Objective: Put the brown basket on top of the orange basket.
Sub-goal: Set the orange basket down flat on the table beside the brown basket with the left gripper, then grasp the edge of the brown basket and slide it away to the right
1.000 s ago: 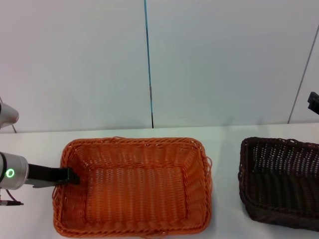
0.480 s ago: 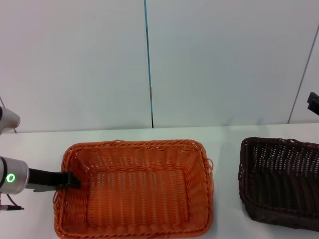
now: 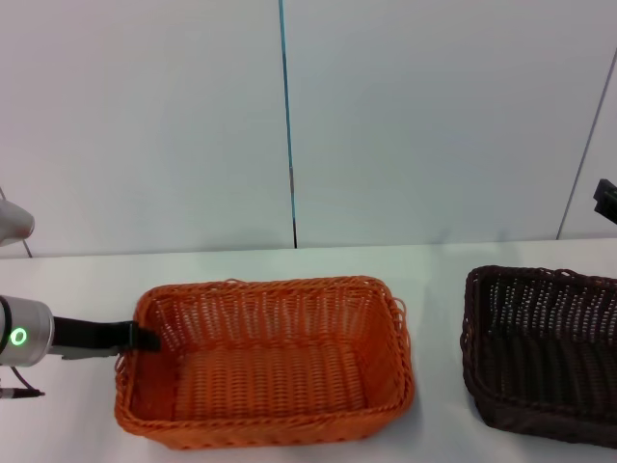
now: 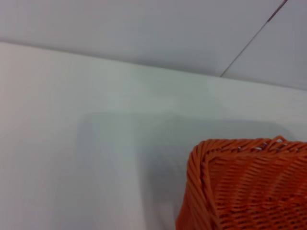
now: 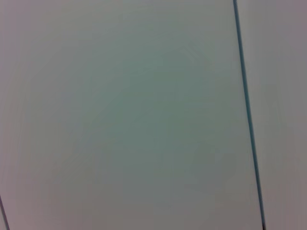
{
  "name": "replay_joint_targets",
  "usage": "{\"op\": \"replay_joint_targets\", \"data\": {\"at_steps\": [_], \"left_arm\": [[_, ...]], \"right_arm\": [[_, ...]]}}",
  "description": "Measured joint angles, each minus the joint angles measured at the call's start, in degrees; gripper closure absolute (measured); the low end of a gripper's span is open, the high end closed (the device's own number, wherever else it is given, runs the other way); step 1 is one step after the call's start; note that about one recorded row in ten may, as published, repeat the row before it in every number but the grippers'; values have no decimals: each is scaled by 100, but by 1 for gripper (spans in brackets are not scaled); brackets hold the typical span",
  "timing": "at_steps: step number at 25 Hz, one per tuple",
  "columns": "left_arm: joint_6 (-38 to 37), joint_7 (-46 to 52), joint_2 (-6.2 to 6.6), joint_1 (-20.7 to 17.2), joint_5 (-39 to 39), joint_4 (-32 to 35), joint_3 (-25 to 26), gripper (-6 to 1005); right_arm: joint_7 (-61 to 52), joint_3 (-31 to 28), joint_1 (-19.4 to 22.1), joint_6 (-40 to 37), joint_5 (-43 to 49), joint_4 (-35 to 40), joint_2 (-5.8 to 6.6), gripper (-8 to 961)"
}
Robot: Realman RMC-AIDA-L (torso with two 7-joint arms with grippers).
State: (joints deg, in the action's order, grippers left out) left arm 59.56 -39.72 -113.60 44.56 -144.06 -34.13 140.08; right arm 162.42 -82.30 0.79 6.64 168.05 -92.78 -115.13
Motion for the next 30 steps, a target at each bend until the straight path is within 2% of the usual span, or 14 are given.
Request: {"op": "replay_joint_targets", "data": {"at_steps": [3, 12, 14, 17, 21, 22, 23, 26, 30], "left_arm": [[-3, -9, -68, -58, 0, -196, -1, 661], [-6, -35, -162, -275, 11, -791, 28, 335], [-14, -35, -214, -370, 32, -1052, 29, 297], [-160, -50, -406, -588, 88, -1617, 19, 240], [-708, -268, -844, -942, 300, -2488, -15, 163], [-989, -430, -970, -1062, 479, -2677, -38, 144], [-1159, -510, -1015, -1135, 635, -2733, -76, 125], [-1666, -767, -1004, -1381, 1583, -2642, -251, 74], [-2140, -1501, -1007, -1684, 2841, -2524, -289, 77]], "right_arm": [[0, 2, 0, -8, 0, 10, -1, 36], [0, 11, -8, -21, 0, 35, -17, 36], [0, 12, -9, -25, 0, 35, -19, 36], [0, 2, -9, -29, 0, 35, -27, 36], [0, -11, 11, -31, 0, -42, -36, 36], [0, -12, 19, -31, 0, -66, -35, 36], [0, -16, 26, -27, 0, -97, -33, 36], [0, -27, 79, 17, 0, -207, -5, 36], [0, -98, 171, 177, 0, -405, -16, 36]]}}
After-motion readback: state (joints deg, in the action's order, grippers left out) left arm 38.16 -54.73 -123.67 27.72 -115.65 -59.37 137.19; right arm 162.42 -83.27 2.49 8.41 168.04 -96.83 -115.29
